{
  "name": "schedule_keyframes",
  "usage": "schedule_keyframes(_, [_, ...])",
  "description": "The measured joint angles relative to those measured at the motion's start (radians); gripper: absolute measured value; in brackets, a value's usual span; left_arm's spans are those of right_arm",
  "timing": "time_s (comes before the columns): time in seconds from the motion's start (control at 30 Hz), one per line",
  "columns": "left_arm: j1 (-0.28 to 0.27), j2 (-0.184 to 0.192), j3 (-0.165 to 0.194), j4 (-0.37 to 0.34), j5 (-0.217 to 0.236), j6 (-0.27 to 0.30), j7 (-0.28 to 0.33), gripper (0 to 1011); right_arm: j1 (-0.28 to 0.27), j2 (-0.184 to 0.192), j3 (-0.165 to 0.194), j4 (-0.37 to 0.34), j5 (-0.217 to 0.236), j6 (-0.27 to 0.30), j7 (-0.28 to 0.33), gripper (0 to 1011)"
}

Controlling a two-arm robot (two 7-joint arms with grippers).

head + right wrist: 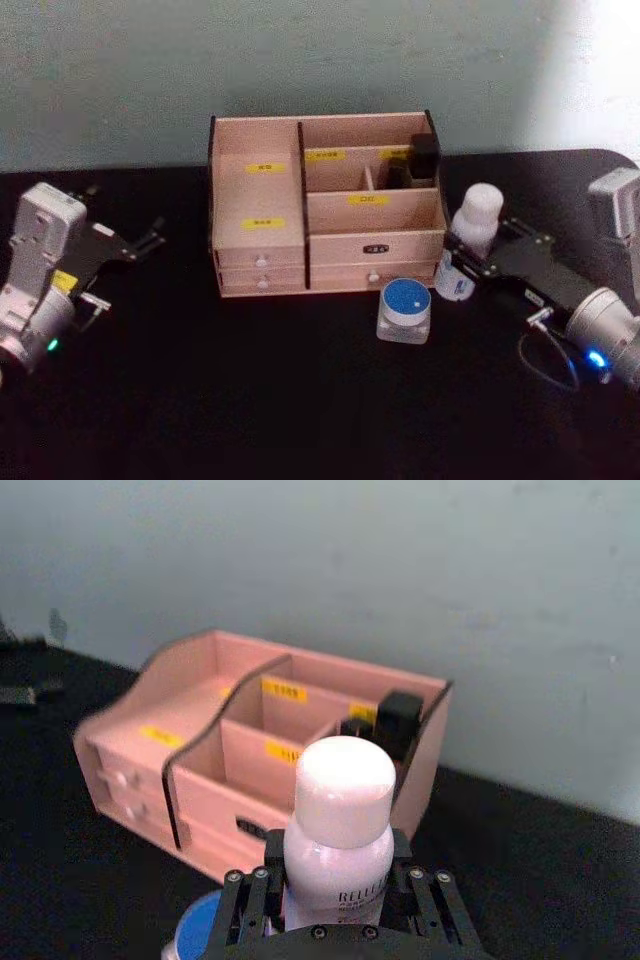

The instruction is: Pick up the facial cleanser and watermelon frost from the table and place them into the tiered storage box.

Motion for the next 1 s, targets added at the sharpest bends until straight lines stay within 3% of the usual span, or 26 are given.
schedule_keyframes(0.1, [0.000,0.000,0.000,0.000,0.000,0.000,0.000,1001,0.003,-0.001,0.018,-0.032,0.013,0.009,0.011,592])
schedule_keyframes(0.37, [0.000,0.000,0.000,0.000,0.000,0.000,0.000,1001,0.046,-0.007,0.027,-0.042,0.024,0.014,0.033,592])
schedule_keyframes(1.0, [0.000,0.000,0.000,0.000,0.000,0.000,0.000,1001,0.294,-0.088,-0.086,0.167,-0.008,-0.021,0.100,591])
